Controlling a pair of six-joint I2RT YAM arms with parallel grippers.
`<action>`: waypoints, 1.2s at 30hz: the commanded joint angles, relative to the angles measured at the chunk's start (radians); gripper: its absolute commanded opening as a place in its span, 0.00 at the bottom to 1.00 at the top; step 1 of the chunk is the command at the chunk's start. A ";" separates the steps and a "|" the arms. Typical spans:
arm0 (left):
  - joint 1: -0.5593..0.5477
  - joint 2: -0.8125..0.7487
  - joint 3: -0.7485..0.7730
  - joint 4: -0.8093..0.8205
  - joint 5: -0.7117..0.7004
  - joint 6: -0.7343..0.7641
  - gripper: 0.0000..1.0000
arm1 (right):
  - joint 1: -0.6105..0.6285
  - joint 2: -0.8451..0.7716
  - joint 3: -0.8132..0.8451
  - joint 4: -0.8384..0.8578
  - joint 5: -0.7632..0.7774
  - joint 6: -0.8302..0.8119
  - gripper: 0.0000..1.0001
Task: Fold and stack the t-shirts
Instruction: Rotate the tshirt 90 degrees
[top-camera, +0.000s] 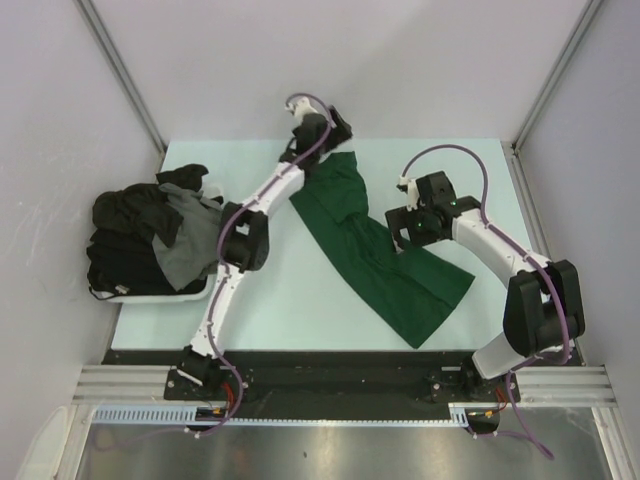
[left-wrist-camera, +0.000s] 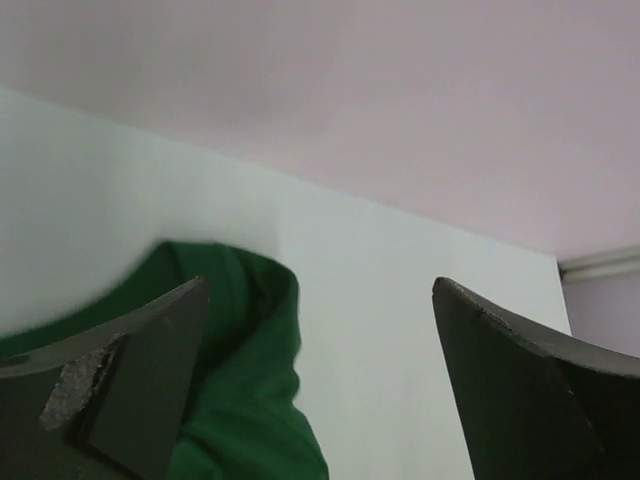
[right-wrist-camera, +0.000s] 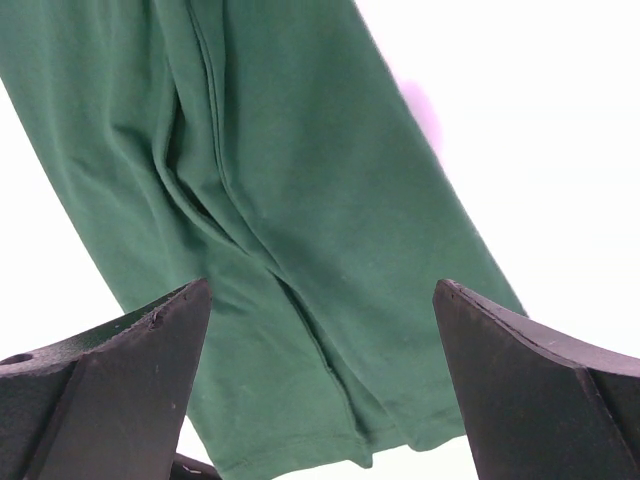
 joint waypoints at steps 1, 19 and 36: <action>0.099 -0.365 -0.025 -0.094 -0.078 0.056 0.99 | -0.054 0.027 0.069 0.010 -0.027 -0.017 1.00; -0.561 -1.319 -1.533 -0.278 -0.096 -0.901 0.89 | -0.321 0.005 0.098 0.024 -0.101 0.107 1.00; -0.872 -0.815 -1.176 -0.282 -0.118 -1.107 0.76 | -0.318 -0.119 0.116 -0.073 -0.075 0.110 1.00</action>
